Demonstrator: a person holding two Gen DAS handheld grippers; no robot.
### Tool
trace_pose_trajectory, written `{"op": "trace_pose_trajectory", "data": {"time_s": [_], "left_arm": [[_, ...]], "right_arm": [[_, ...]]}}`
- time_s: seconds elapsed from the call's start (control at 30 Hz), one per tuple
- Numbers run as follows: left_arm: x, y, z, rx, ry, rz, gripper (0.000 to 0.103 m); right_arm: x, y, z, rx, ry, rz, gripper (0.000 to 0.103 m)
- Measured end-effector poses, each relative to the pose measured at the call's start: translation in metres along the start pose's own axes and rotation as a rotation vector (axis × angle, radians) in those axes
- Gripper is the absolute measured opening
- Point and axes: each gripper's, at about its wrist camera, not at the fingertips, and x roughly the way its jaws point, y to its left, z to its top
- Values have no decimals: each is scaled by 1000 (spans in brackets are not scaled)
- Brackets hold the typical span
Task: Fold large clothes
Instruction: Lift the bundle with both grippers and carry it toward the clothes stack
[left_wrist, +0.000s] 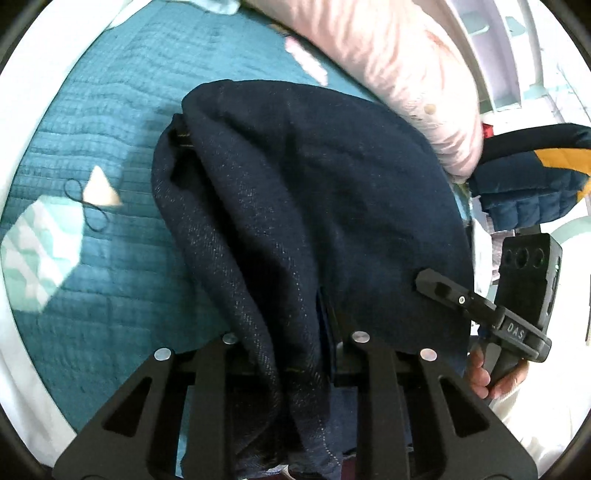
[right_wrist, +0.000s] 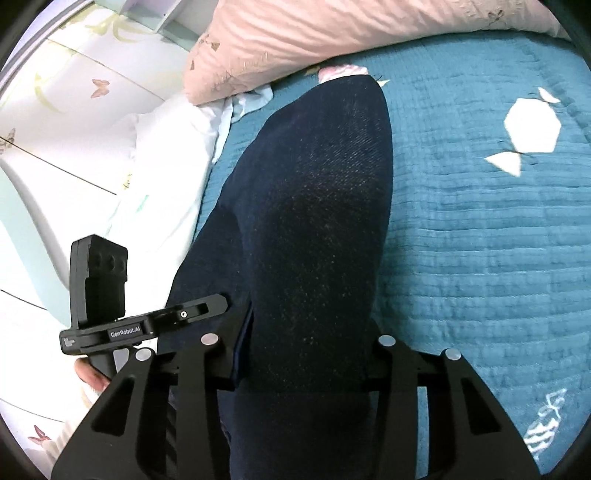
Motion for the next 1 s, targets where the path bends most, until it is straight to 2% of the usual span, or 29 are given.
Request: {"op": "trace_pose_trajectory", "data": {"time_s": [0.23,0.5,0.73,1.0], "left_arm": [[3,-56,-12,38,-31,-13,22],[9,-129,-30,118,-45,1,22],[30,-208,-44,208,-43,-16,22],[92,-323,-50,296,-9,-89,22]], "right_arm": [[-40,-4,-2,-9,-44,7,40],[-107,-25,-22,-4,-113,19,40],[-185,-69,-40,18,-198,16,40],[-272,-137,-66,59,-288,-35,40]]}}
